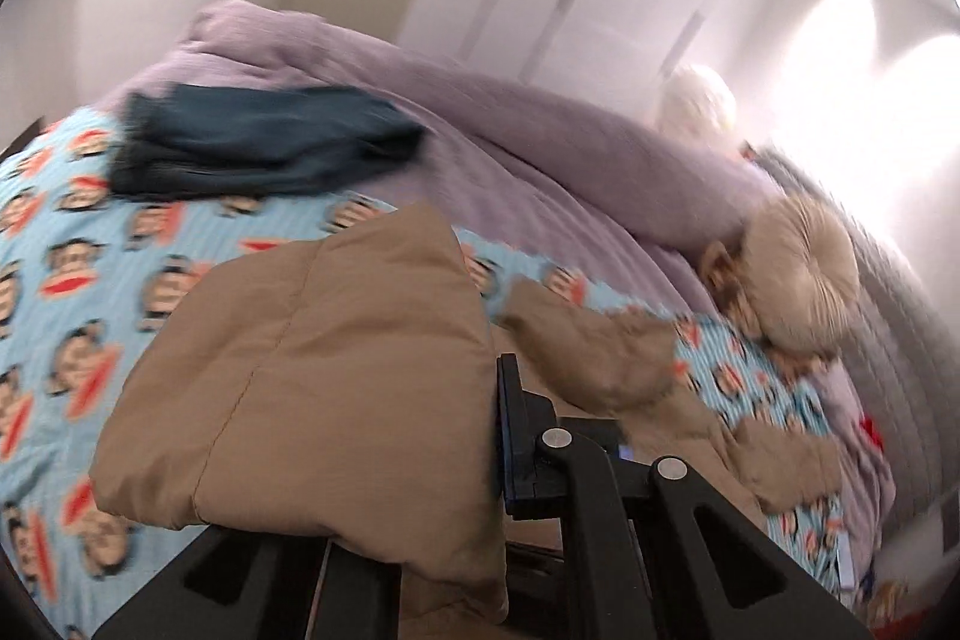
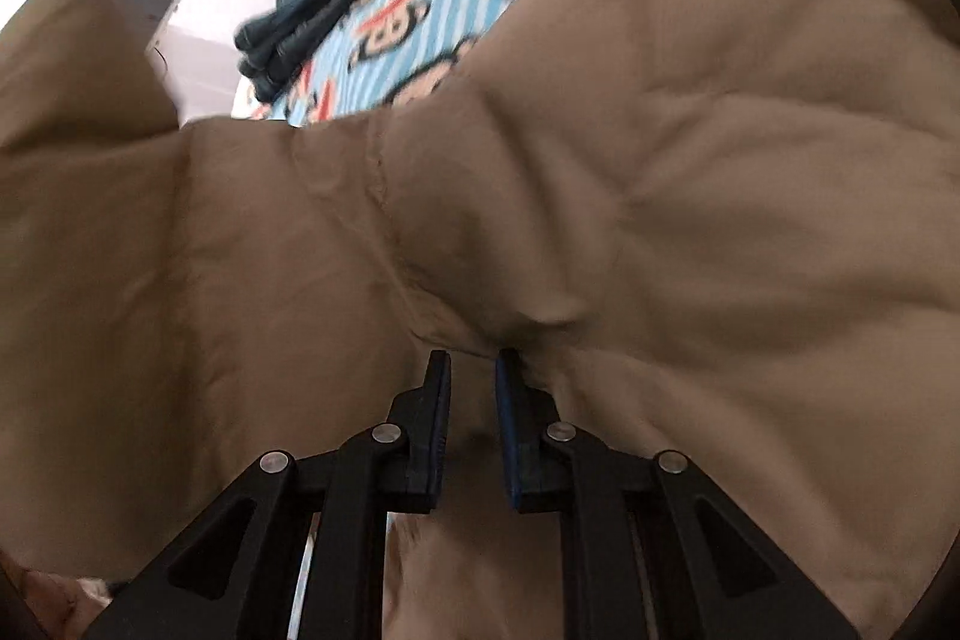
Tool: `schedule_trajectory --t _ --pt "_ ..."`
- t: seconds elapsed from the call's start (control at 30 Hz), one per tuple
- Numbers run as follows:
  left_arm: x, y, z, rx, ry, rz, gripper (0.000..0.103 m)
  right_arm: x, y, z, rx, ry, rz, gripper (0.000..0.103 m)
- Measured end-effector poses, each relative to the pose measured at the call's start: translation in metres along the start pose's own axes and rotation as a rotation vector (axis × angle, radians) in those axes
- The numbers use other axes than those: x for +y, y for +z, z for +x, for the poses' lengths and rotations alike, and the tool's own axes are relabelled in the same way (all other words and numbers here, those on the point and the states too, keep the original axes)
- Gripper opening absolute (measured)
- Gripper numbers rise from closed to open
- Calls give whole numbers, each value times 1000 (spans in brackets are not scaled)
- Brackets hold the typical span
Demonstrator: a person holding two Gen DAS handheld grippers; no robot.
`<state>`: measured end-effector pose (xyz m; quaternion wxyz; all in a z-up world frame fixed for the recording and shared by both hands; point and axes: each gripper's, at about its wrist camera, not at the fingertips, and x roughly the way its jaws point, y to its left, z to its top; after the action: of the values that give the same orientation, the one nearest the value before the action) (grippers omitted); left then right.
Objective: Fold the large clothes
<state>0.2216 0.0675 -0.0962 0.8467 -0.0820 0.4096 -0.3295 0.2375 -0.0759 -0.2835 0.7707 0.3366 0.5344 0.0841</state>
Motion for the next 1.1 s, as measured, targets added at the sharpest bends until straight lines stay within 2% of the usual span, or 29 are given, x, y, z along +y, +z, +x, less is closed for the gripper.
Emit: schedule_trajectory --t 0.1,0.27,0.37,0.43,0.47,0.5,0.53,0.57,0.6,0.67,0.7,0.77,0.8,0.83,0.9,1.0,1.1 --pt "-47 -13 41 78 1 93 11 -35 -13 -53 -63 -43 34 17" --pt "-109 -64 114 229 105 265 11 -111 -44 -129 -159 -216 131 17" --pt "-124 -98 137 302 176 350 11 -143 -61 -160 -196 -298 170 17" --pt "-128 -112 139 313 205 381 12 -158 -68 -172 -207 -331 180 17" --pt "-128 -115 137 315 208 389 31 -162 -71 -176 -209 -346 182 17" --pt "-129 -119 133 324 190 394 73 -169 -73 -180 -210 -354 185 17" --pt "-131 -121 125 306 179 396 89 -171 -72 -183 -210 -355 187 17" --pt "-133 -123 119 279 182 403 96 -173 -74 -183 -211 -358 186 17" --pt "-135 -124 111 256 184 424 96 -175 -74 -186 -210 -362 181 17" --pt "-135 -124 102 278 188 445 96 -174 -74 -195 -208 -361 171 18" --pt "-134 -123 93 273 185 439 96 -171 -71 -198 -206 -360 168 18" --pt "-126 -115 71 235 171 413 96 -162 -69 -201 -206 -360 148 26" --pt "-119 -110 56 202 174 391 96 -156 -72 -206 -211 -364 125 44" --pt "-109 -103 40 158 199 362 96 -147 -74 -207 -217 -372 101 67" --pt "-87 -91 21 96 267 303 96 -123 -73 -210 -249 -384 20 84" --pt "-30 -77 3 64 391 142 96 -76 -74 -205 -280 -417 -167 84" --pt "30 -76 12 126 456 -25 96 -31 -72 -185 -290 -461 -365 84"
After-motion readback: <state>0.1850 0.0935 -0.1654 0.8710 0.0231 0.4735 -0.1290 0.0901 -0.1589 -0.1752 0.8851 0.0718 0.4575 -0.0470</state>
